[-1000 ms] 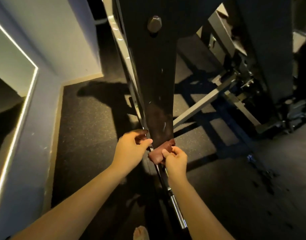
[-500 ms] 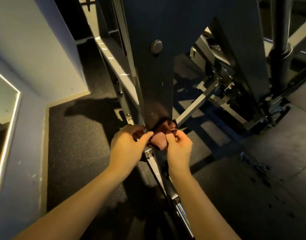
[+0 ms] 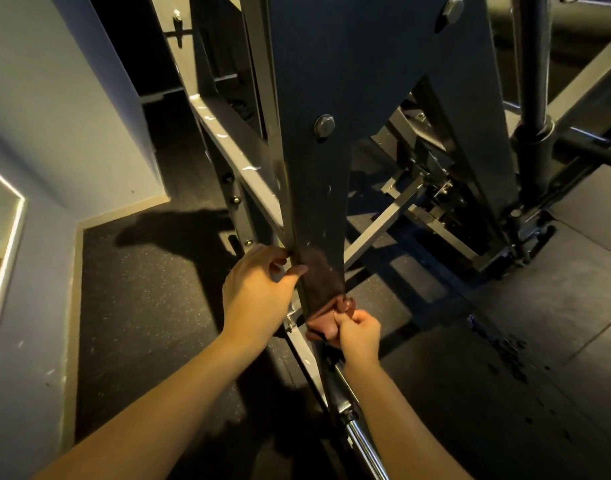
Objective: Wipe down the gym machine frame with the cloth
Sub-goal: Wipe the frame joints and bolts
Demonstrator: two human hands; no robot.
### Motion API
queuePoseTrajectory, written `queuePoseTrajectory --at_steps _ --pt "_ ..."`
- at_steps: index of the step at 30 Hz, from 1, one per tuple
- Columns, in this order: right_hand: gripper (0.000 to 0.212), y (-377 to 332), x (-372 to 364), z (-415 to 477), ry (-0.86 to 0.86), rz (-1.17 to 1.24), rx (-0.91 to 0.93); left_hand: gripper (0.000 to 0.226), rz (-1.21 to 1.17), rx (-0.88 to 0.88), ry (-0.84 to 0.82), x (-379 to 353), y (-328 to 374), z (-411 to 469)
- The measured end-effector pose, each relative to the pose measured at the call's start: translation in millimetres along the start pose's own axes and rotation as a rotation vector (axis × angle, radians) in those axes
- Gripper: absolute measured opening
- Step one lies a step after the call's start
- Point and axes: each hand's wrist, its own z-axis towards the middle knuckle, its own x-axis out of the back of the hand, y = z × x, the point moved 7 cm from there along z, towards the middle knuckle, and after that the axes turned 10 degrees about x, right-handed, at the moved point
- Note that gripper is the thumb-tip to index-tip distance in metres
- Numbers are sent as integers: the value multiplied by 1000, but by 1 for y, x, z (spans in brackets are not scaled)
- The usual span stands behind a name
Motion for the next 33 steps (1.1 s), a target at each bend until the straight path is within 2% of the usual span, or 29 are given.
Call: queuePoseTrajectory --at_steps 1,3,8,13,17,19,22,24,27,33 --pt "6 16 0 -2 -33 -6 -128 22 8 -8 -3 0 1 0" --pt "14 28 0 -5 -92 33 -242 24 25 -21 -4 0 0 2" --pt "11 12 25 -14 70 158 -244 25 21 -13 -21 2 1 4" --pt "20 -8 24 -21 57 214 -282 22 -17 13 -34 -1 0 2" --pt "10 -34 4 -24 94 332 -146 19 0 3 -38 2 4 3" --pt "5 -48 -3 -22 105 288 26 17 5 3 -65 3 5 5" --pt "11 -76 -3 -27 105 240 273 12 -36 35 -128 5 4 7" --pt "8 -68 3 -26 135 180 257 13 -22 -2 -101 12 7 7" --pt "8 -54 6 -26 154 154 104 16 -17 -65 -8 24 13 6" --pt "6 -82 -9 -42 86 151 363 11 -41 -60 -33 28 19 11"
